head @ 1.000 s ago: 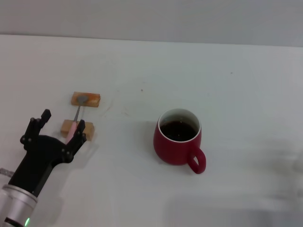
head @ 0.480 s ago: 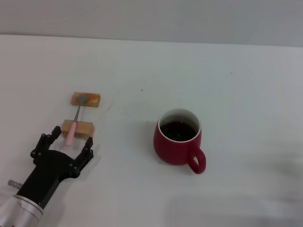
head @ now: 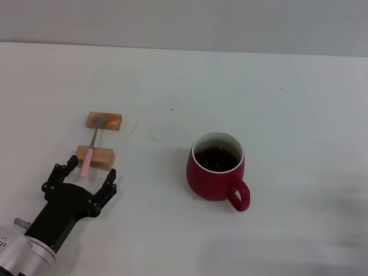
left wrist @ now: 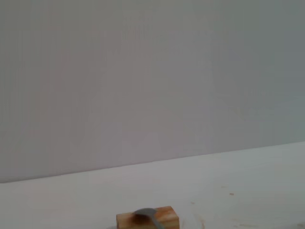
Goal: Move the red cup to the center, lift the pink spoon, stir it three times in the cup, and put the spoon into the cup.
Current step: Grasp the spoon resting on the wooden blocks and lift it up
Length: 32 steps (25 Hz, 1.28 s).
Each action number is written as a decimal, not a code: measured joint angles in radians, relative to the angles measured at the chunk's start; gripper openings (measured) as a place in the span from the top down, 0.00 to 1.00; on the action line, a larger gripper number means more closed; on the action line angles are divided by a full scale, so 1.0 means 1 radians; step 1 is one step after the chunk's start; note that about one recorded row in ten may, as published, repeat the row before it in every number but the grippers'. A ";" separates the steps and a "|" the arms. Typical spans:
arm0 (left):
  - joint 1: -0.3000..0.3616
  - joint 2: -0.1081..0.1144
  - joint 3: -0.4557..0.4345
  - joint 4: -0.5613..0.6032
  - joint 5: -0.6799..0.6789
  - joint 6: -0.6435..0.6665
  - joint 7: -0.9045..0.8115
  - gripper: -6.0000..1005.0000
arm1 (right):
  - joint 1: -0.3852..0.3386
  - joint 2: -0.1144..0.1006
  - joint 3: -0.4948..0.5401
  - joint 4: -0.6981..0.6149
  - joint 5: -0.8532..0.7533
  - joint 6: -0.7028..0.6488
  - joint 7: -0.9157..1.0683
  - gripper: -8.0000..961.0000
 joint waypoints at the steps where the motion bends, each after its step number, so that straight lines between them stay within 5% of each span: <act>1: 0.000 0.000 0.000 0.000 0.000 0.000 0.002 0.14 | 0.000 0.000 0.000 0.000 -0.001 0.000 0.000 0.99; 32: 0.005 0.000 -0.008 0.001 -0.024 0.003 0.007 0.14 | 0.001 -0.002 -0.001 0.001 -0.006 -0.010 0.000 0.99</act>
